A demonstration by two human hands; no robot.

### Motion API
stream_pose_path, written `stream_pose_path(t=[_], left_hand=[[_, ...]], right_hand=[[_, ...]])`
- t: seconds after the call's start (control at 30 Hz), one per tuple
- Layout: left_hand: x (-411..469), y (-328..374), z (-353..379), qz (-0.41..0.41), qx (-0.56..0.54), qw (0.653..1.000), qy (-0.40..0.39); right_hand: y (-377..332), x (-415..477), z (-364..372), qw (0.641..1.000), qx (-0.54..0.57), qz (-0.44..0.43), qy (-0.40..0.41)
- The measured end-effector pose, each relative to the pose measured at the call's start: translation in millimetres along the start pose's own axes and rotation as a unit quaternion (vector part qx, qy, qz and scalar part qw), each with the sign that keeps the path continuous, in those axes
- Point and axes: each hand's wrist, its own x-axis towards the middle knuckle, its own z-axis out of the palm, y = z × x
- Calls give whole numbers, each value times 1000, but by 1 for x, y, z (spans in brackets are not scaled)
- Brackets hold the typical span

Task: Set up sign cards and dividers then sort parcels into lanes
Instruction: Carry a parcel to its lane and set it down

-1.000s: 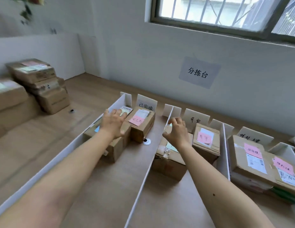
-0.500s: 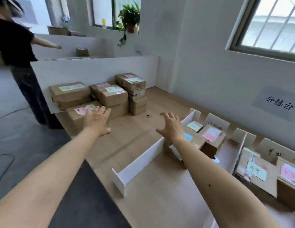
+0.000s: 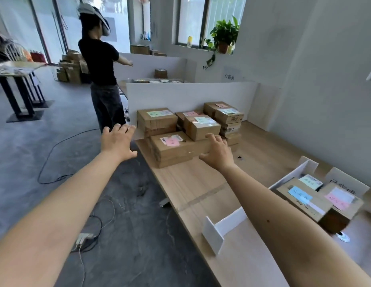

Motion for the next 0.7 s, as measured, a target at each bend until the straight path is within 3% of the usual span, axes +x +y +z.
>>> stream_pose_path(t=[0.37, 0.7], left_hand=[[56, -27, 43, -34, -10, 999, -13], [164, -50, 86, -60, -30, 997, -39]], right_hand=[[-40, 87, 67, 999, 12, -41, -24], [-61, 207, 120, 997, 6, -47, -62]])
